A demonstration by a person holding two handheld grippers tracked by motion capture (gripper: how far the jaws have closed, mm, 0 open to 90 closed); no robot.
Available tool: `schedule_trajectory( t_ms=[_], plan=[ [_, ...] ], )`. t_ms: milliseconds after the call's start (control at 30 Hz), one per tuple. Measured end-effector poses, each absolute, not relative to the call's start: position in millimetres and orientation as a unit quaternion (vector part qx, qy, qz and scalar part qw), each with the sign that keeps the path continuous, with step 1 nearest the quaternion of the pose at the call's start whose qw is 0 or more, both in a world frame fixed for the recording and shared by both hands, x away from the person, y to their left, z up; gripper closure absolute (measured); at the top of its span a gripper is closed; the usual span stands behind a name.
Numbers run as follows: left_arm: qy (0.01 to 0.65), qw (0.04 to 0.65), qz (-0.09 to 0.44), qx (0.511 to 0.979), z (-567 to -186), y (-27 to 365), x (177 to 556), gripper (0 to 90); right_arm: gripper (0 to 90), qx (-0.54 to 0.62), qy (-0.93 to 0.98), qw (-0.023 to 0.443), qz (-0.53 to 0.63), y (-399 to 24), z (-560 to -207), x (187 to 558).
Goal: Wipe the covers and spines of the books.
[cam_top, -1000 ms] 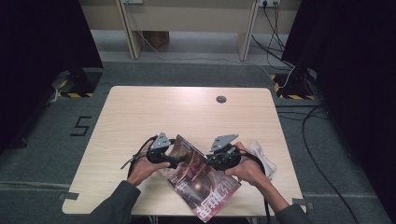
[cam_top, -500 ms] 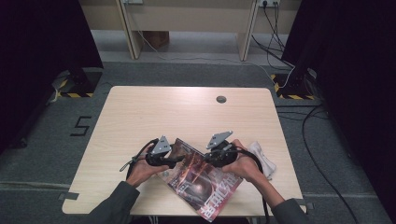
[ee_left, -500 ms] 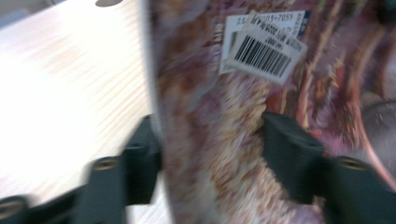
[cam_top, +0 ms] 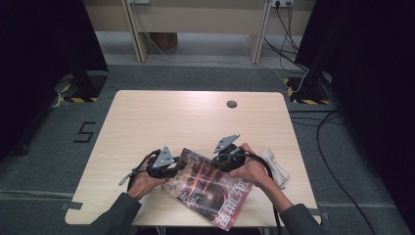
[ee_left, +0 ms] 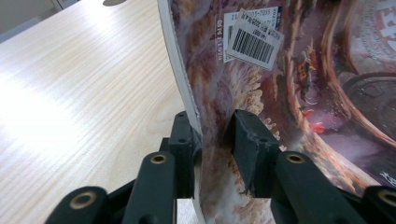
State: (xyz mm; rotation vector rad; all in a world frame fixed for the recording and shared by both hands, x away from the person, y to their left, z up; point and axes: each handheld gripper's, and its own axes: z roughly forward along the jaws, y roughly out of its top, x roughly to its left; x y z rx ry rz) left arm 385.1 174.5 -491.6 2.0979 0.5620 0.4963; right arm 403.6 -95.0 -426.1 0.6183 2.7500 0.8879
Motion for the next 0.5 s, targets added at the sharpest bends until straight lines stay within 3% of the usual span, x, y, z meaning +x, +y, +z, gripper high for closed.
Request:
schedule_trajectory(
  t_ms=[200, 500],
  plan=[
    [0.231, 0.438, 0.22, 0.84, -487, 177, 374, 73.4, 77.6, 0.214, 0.923, 0.084, 0.31, -94, -425, 408],
    [0.261, 0.45, 0.224, 0.825, -485, 188, 365, 78.2, 59.4, 0.268, 0.889, 0.08, 0.362, -114, -419, 410]
  ],
)
